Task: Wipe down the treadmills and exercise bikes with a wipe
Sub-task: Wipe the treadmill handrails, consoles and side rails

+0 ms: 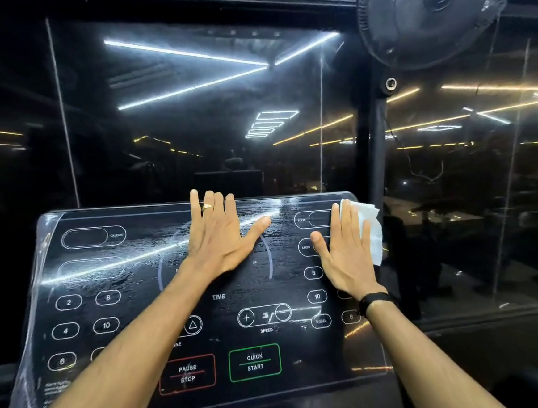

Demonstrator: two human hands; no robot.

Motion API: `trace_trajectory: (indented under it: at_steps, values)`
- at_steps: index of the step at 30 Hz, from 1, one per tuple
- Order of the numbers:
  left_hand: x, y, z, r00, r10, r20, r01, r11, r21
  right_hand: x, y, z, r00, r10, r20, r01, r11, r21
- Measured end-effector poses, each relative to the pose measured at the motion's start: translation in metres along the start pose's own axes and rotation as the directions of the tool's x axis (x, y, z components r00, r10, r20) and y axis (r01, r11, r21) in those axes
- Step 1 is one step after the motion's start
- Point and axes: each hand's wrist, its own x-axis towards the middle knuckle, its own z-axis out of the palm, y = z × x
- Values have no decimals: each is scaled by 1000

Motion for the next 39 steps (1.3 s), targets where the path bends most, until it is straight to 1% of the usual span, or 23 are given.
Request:
trace_trajectory:
  at_steps: [3, 6, 9, 11, 12, 15, 17, 20, 22, 23, 25, 28, 32, 34, 36, 39]
  values:
    - [-1, 0, 2, 1000, -2, 24, 3, 1000, -31, -9, 0, 4, 999, 34, 8, -34, 999, 8]
    - [-2, -5, 6, 999, 32, 5, -31, 997, -72, -25, -4, 11, 999, 29, 17, -29, 999, 43]
    - [-3, -12, 11, 997, 72, -14, -73, 995, -72, -42, -7, 13, 999, -32, 18, 29, 986, 162]
    - [-3, -16, 14, 995, 95, -29, -97, 993, -61, -46, -4, 12, 1000, -14, 8, 12, 969, 246]
    - [-3, -17, 15, 994, 103, -41, -105, 993, -60, -45, -2, 11, 1000, 15, 3, -15, 968, 251]
    - [-3, -19, 17, 990, 120, -68, -126, 988, -90, -39, -7, 15, 995, 99, -25, -94, 986, 134]
    - [-4, -21, 17, 990, 122, -74, -130, 986, -104, -36, -22, 23, 993, 114, -37, -109, 986, 123]
    - [-6, -25, 18, 988, 143, -60, -150, 980, -130, -37, -54, 34, 997, 69, -34, -64, 989, 134]
    - [-11, -31, 20, 983, 176, -60, -185, 964, -189, -37, -77, 42, 999, 27, -44, -22, 994, 110]
    - [-16, -36, 22, 978, 196, -71, -207, 952, -224, -36, -90, 48, 999, 9, -49, -4, 995, 95]
    - [-28, -45, 26, 968, 208, -142, -241, 926, -289, -34, -111, 57, 999, -26, -48, 30, 996, 81]
    - [-50, -74, 31, 965, 131, -228, -204, 920, -334, -30, -145, 71, 996, -80, -43, 83, 994, 71]
    - [-73, -121, 32, 958, -50, -284, -72, 913, -403, -29, -191, 85, 985, -165, -47, 168, 983, 78]
    - [-86, -146, 30, 936, -149, -320, -2, 904, -427, -30, -216, 93, 977, -210, -36, 213, 972, 100]
    - [-97, -167, 29, 910, -217, -354, 49, 903, -427, -31, -237, 101, 968, -249, -33, 251, 962, 110]
    - [-112, -199, 26, 878, -314, -362, 143, 893, -426, -33, -267, 114, 952, -304, -29, 306, 945, 113]
